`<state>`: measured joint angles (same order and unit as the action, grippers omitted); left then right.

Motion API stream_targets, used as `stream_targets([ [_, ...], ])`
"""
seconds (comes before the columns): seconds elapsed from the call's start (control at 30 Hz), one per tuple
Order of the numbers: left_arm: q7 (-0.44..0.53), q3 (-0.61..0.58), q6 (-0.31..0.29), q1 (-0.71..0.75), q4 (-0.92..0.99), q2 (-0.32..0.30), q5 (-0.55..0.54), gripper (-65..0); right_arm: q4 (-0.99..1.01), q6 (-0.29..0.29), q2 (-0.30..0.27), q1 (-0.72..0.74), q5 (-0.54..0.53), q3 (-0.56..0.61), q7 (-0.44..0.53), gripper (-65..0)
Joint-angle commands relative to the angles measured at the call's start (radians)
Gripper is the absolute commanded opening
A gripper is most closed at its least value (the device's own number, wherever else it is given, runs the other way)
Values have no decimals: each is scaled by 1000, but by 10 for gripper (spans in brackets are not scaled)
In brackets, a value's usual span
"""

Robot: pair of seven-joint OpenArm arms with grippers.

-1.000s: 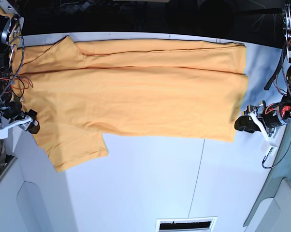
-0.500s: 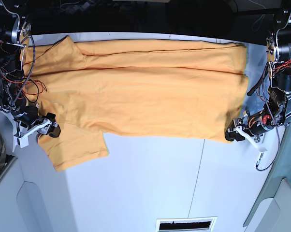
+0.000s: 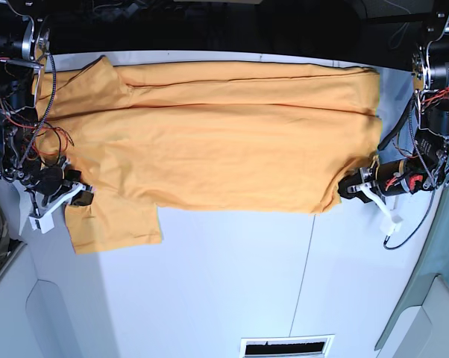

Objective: Layout the t-shirt on the table in an organized manner, then fold the t-shirt properly
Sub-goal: 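Lift the side edge with both grippers and fold it over onto the shoulders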

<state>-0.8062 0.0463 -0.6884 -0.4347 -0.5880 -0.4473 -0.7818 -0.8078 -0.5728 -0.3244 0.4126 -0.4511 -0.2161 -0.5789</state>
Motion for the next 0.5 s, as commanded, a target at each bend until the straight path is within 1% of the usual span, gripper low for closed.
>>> stream_targets([
  [0.0, -7, 4, -10, -27, -35, -35, -37, -650, -50, -8, -24, 24, -50, -13, -15, -650],
  [0.1, -74, 4, -10, -10, -97, -79, -126, -650, -145, -8, -31, 4, -148, -52, -141, -650],
  [0.27, -182, 4, -10, 82, -272, -167, -273, -650, -342, -8, -35, -88, -299, -170, -295, -650],
  [0.3, -202, 4, -10, 107, -311, -184, -303, -650, -369, -8, -40, -109, -320, -186, -313, -650],
  [0.4, -249, 4, -10, 189, -426, -235, -381, -650, -443, -13, -57, -185, -351, -224, -325, -650],
  [0.47, -256, 5, -10, 248, -497, -279, -422, -650, -504, -19, -63, -248, -374, -253, -339, -650],
])
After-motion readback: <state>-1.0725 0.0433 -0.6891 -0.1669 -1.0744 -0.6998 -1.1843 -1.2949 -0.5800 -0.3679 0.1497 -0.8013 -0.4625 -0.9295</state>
